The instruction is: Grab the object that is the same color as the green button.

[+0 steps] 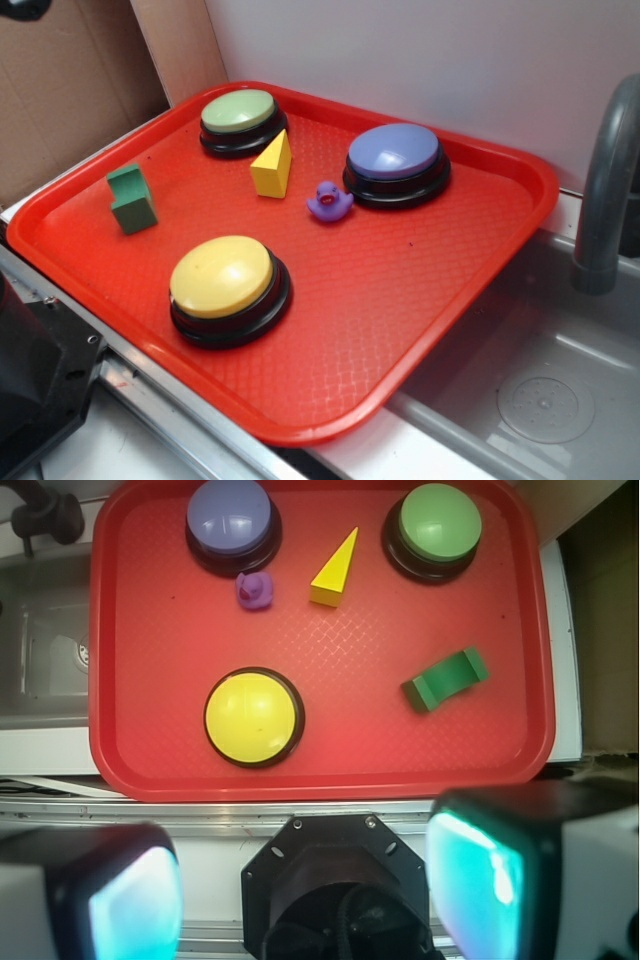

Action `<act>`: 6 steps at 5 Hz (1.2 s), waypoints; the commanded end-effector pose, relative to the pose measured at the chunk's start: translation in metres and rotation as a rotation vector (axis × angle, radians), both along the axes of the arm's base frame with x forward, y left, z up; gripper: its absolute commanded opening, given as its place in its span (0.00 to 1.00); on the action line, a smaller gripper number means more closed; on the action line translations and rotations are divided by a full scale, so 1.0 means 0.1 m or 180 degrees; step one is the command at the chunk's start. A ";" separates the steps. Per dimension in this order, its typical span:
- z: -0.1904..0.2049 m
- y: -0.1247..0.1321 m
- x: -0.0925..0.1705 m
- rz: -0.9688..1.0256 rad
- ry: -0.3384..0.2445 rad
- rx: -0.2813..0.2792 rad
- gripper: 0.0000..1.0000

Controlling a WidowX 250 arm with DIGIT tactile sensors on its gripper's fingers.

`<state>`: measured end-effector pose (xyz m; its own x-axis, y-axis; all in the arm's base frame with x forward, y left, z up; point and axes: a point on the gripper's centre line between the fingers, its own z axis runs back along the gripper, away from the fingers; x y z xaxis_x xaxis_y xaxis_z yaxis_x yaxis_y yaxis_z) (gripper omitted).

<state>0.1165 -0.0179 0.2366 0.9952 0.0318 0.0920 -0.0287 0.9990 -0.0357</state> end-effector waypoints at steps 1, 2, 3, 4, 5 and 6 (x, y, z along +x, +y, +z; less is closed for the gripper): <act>0.00 0.00 0.00 0.0000 0.0000 0.0000 1.00; -0.04 0.14 -0.03 0.0396 -0.0140 -0.0017 1.00; -0.09 0.24 -0.05 0.0756 -0.0279 -0.0064 1.00; -0.20 0.42 -0.05 0.1165 -0.0372 -0.0073 1.00; -0.38 0.61 -0.01 0.1735 -0.0477 -0.0013 1.00; -0.58 0.79 0.02 0.2247 -0.0487 0.0044 1.00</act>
